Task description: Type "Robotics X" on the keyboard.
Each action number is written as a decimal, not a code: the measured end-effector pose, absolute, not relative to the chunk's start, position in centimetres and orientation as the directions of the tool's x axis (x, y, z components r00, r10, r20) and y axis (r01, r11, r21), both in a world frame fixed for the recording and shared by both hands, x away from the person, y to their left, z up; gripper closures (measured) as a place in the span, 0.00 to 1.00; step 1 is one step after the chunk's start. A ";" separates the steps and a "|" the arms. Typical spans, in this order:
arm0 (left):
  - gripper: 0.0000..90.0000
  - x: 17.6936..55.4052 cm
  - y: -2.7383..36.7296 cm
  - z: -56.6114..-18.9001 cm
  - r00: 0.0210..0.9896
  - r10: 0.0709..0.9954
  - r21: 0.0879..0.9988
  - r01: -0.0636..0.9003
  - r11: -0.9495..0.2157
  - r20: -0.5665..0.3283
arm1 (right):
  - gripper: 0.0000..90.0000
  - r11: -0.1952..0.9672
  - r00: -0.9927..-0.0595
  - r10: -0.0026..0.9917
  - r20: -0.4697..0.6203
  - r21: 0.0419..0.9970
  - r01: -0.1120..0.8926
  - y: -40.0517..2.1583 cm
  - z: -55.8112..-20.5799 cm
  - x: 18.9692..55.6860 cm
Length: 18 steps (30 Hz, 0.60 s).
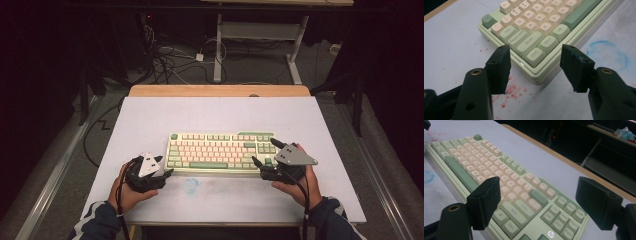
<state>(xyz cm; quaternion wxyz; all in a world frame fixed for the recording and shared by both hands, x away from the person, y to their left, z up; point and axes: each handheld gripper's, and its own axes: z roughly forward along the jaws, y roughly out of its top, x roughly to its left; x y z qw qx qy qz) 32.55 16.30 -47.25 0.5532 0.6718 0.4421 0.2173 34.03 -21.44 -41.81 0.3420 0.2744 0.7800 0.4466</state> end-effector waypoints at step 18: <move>0.91 32.7 16.0 -46.9 0.540 0.820 0.925 0.379 -0.037 -0.189 | 0.25 0.471 -0.555 0.776 -0.299 0.860 0.196 -25.3 -44.2 31.1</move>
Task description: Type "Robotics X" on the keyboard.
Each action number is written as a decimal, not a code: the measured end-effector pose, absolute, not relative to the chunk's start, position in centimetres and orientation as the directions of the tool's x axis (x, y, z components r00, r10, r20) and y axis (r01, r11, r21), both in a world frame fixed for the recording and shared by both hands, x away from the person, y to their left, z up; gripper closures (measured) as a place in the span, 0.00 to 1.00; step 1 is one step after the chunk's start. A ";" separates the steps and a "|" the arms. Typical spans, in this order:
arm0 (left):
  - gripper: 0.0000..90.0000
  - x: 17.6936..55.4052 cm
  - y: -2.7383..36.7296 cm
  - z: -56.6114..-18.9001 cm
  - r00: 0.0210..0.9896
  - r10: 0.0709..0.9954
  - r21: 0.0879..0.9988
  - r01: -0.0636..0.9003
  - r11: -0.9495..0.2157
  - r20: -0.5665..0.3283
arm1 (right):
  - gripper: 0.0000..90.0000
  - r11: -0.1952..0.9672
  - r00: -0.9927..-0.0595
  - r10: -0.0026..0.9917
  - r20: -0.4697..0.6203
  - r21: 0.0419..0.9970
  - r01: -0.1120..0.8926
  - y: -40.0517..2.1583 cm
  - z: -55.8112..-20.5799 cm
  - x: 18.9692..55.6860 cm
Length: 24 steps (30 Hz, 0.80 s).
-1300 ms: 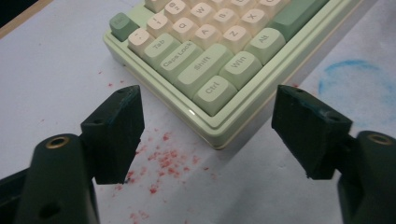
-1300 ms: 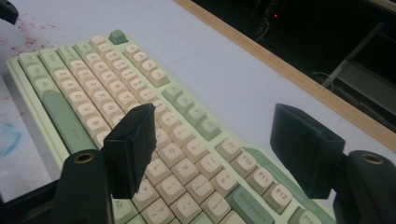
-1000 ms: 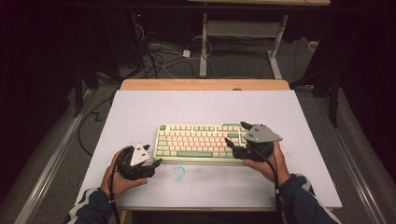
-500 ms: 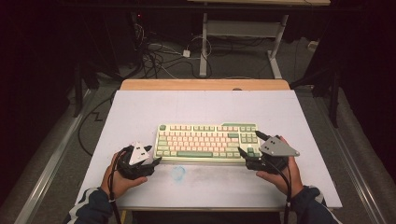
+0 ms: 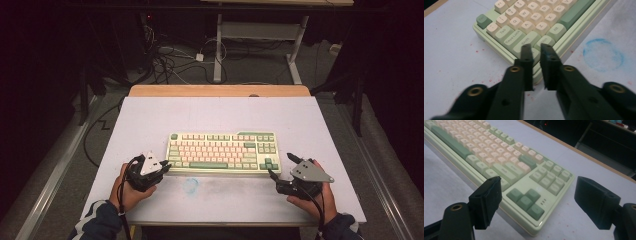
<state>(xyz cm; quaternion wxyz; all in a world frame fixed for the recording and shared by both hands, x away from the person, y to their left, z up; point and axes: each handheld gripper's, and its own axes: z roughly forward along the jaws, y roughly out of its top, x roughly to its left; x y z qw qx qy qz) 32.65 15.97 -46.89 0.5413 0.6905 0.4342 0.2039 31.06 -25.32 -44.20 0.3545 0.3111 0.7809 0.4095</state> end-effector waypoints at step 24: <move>0.97 35.4 9.9 -43.7 0.665 0.719 0.900 0.416 -0.129 -0.205 | 0.26 0.477 -0.530 0.794 -0.297 0.845 0.241 -25.6 -44.9 29.7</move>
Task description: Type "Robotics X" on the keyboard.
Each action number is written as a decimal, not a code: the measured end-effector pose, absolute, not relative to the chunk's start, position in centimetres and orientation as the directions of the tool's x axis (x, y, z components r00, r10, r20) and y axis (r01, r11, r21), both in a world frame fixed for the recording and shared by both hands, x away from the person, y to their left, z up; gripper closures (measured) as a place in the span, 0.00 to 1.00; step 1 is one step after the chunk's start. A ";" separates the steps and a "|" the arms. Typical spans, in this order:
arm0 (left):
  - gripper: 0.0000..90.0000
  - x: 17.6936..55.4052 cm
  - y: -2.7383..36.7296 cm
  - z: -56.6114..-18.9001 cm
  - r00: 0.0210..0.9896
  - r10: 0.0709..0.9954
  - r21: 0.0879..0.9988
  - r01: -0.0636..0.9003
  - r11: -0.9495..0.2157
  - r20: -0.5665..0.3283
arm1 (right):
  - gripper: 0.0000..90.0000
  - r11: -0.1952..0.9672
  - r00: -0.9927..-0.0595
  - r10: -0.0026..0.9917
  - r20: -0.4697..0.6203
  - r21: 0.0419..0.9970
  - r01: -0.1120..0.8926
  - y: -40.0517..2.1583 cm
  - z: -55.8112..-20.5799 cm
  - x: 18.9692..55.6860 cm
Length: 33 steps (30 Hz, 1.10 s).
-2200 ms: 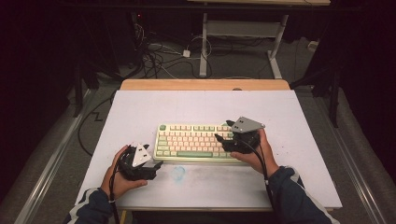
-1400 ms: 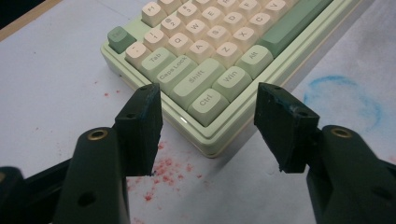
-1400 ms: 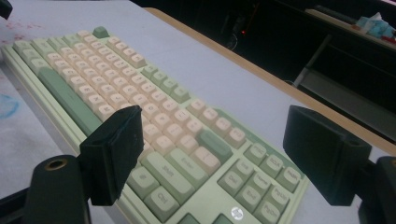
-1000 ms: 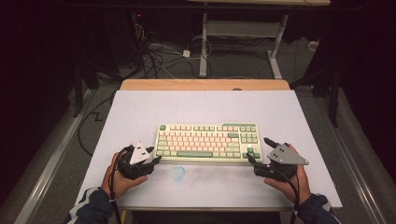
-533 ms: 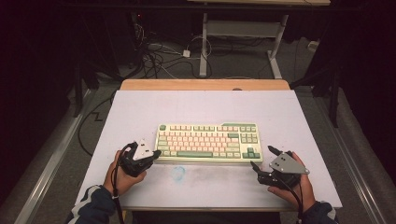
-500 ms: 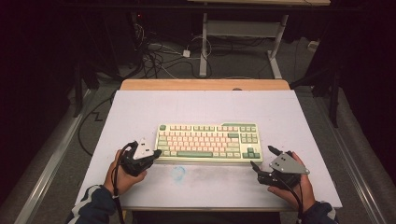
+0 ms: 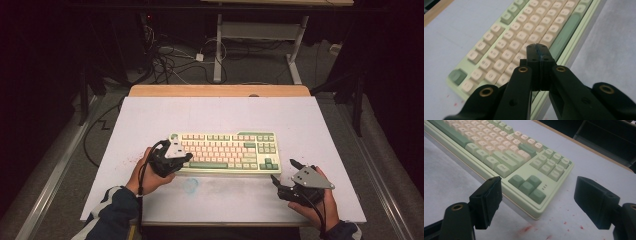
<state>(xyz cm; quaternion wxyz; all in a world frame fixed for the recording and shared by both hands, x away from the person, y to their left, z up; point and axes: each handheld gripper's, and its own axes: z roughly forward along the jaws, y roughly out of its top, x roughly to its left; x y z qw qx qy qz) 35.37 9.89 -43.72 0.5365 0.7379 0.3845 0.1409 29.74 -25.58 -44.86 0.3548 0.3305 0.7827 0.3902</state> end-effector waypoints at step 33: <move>0.97 38.1 4.2 -46.3 0.699 0.699 0.863 0.439 -0.249 -0.154 | 0.27 0.500 -0.592 0.756 -0.279 0.830 0.248 -25.2 -45.6 30.4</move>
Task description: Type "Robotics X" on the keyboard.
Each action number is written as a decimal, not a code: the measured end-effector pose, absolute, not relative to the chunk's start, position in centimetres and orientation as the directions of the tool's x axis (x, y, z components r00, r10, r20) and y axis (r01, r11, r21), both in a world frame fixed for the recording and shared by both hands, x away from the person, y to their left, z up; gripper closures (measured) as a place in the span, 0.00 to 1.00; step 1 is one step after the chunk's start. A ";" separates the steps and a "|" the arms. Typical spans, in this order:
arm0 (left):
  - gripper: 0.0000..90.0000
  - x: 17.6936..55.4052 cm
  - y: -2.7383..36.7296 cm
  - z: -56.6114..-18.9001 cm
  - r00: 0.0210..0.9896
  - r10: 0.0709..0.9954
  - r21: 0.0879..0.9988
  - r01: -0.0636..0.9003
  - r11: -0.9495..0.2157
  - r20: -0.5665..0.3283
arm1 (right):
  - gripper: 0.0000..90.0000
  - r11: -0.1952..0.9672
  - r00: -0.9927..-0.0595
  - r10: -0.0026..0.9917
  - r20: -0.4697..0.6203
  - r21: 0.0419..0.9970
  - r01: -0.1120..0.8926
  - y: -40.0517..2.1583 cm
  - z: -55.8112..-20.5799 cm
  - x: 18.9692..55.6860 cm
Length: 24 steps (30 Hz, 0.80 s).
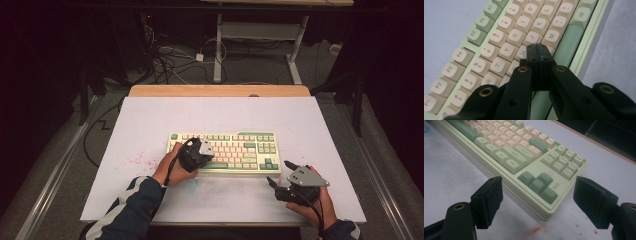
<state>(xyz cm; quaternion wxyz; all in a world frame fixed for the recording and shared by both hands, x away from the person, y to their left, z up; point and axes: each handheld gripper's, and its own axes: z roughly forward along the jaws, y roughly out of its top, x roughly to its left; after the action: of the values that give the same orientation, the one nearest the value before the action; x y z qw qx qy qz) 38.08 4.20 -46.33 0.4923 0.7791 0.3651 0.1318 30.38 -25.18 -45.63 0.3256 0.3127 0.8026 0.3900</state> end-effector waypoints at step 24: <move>0.32 36.8 7.7 -44.2 0.658 0.737 0.955 0.289 -0.061 -0.152 | 0.28 0.444 -0.515 0.815 -0.265 0.857 0.262 -26.3 -45.1 30.6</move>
<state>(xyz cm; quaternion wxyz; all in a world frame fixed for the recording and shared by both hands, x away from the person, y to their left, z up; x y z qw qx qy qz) 36.78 7.71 -44.19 0.5797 0.7021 0.3655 0.1934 30.61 -26.34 -45.07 0.3486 0.3475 0.7749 0.3966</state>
